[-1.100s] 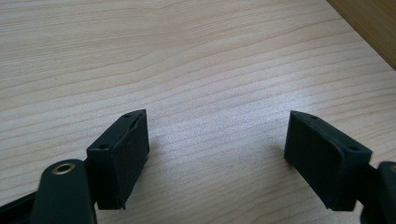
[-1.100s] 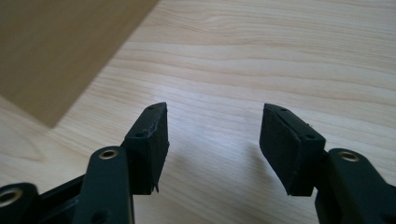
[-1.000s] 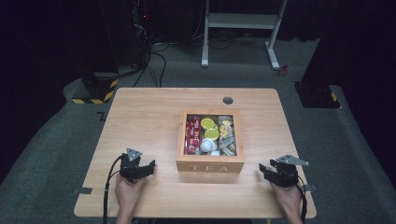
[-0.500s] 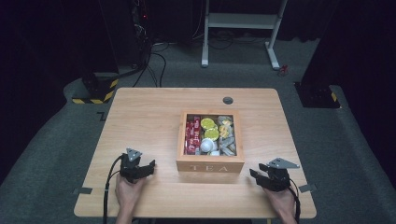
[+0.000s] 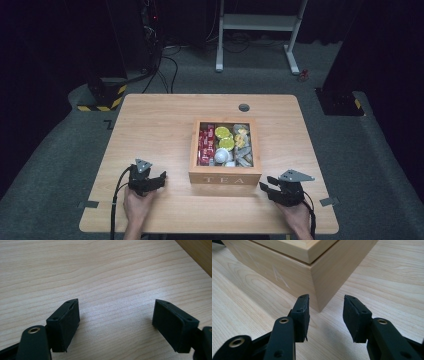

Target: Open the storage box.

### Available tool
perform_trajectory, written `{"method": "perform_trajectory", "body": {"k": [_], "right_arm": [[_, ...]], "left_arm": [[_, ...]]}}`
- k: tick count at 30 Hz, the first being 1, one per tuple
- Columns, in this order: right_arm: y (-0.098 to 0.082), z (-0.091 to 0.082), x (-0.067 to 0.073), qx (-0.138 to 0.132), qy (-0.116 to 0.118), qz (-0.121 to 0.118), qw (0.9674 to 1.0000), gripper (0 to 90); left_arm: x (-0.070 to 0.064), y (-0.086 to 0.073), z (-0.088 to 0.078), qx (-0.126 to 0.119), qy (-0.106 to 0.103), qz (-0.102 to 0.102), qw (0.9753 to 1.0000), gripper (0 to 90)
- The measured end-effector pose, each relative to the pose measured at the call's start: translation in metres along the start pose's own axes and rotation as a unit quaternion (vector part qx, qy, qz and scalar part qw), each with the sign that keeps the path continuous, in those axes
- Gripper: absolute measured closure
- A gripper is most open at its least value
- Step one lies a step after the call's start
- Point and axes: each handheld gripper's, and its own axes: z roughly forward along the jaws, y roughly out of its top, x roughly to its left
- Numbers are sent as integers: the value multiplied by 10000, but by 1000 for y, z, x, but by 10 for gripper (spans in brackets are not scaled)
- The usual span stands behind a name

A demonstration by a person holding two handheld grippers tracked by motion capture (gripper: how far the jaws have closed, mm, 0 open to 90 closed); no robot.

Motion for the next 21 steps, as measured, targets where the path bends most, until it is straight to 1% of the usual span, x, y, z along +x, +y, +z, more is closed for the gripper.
{"method": "perform_trajectory", "body": {"k": [2, 3, 4, 5, 6, 7, 9, 10, 11, 13, 14, 15, 16, 18, 21], "right_arm": [[1, 0, 1, 3, 26, 16, 10000, 575], [2, 0, 2, -12, 31, 4, 10000, 577], [2, 1, 2, -21, 39, 17, 10000, 580], [3, 1, 2, -32, 48, 16, 10000, 583], [4, 1, 3, -28, 59, -2, 10000, 585], [4, 2, 3, -21, 62, 5, 10000, 585], [5, 3, 4, -28, 80, -46, 10000, 587], [6, 3, 4, -22, 89, -51, 9999, 588], [6, 3, 5, -14, 91, -48, 9999, 588], [6, 4, 5, -23, 96, -52, 9999, 588], [6, 5, 5, -17, 98, -51, 9999, 588], [6, 5, 5, -9, 100, -45, 9999, 588], [6, 6, 5, 0, 104, -46, 9999, 588], [5, 7, 6, 17, 110, -33, 9999, 588], [5, 8, 6, 25, 110, -35, 9999, 588]], "left_arm": [[-3, -1, -1, -9, -44, 33, 10000, 228], [-6, -1, -1, -38, -99, 83, 9999, 238], [-11, -1, -3, -23, -197, 131, 9997, 254], [-15, -1, -4, 3, -312, 234, 9992, 267], [-18, -1, -5, -2, -369, 250, 9990, 271], [-25, 0, -8, -60, -473, 379, 9981, 272], [-34, 2, -14, -165, -735, 461, 9961, 282], [-38, 4, -17, -196, -891, 506, 9945, 283], [-42, 5, -19, -243, -990, 535, 9933, 284], [-51, 8, -25, -307, -1195, 680, 9900, 290], [-57, 10, -28, -350, -1319, 744, 9879, 296], [-61, 11, -30, -394, -1388, 780, 9865, 309], [-64, 12, -31, -412, -1428, 797, 9857, 319], [-71, 16, -35, -527, -1537, 853, 9830, 345], [-76, 22, -37, -646, -1602, 837, 9814, 392]]}}
